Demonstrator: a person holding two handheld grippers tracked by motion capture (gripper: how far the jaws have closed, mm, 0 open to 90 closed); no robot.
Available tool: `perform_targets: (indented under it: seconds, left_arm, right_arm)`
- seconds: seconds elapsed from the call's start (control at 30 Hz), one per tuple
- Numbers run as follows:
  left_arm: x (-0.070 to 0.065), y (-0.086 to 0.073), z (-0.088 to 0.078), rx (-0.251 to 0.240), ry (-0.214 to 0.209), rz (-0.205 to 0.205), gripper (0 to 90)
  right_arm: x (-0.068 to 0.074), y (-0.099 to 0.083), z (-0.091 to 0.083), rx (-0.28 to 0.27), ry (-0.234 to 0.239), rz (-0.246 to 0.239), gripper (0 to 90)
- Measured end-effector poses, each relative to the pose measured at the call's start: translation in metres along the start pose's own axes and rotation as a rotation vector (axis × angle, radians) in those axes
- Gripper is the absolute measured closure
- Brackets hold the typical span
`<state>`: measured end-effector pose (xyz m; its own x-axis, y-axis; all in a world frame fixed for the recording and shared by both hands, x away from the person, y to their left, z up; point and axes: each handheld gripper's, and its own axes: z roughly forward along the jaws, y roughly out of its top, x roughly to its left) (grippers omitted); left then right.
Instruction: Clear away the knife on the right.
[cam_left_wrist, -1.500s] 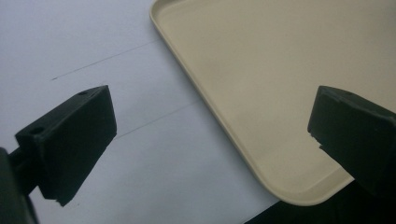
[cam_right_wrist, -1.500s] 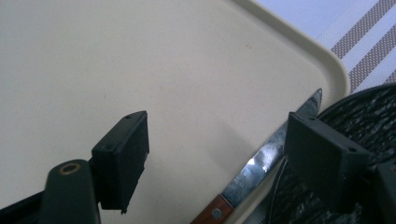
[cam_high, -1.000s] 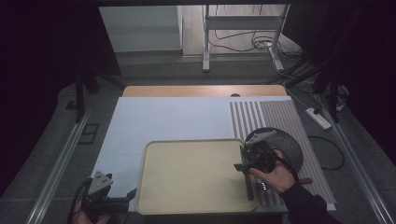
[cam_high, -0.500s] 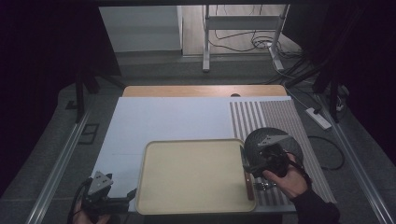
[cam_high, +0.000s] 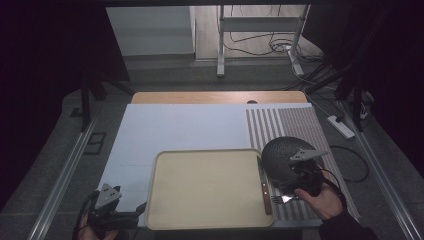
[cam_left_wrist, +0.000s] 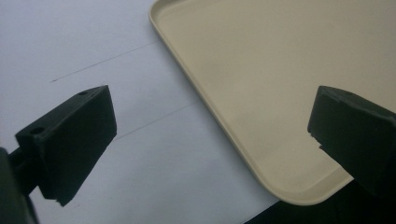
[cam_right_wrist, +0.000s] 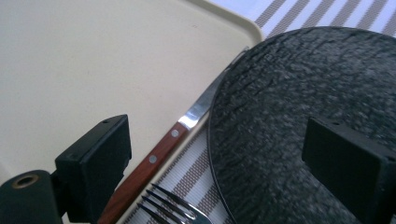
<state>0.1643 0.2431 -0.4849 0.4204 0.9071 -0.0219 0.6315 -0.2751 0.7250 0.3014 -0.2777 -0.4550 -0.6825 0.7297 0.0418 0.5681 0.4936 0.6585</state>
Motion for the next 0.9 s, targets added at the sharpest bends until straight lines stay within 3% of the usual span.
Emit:
perform_targets:
  seconds: [0.23,0.53,0.9]
  left_arm:
    - [0.0,0.0,0.0,0.001,0.004,-0.003,1.1]
    - [0.0,0.0,0.0,0.003,0.008,-0.004,1.1]
    - [0.0,0.0,0.0,0.001,0.013,-0.009,0.8]
  right_arm:
    - [-0.005,-0.011,-0.01,-0.027,-0.046,0.016,7.4]
    - [-0.014,-0.029,-0.024,-0.084,-0.074,0.096,7.2]
    - [-0.018,-0.048,-0.037,-0.121,-0.124,0.126,7.1]
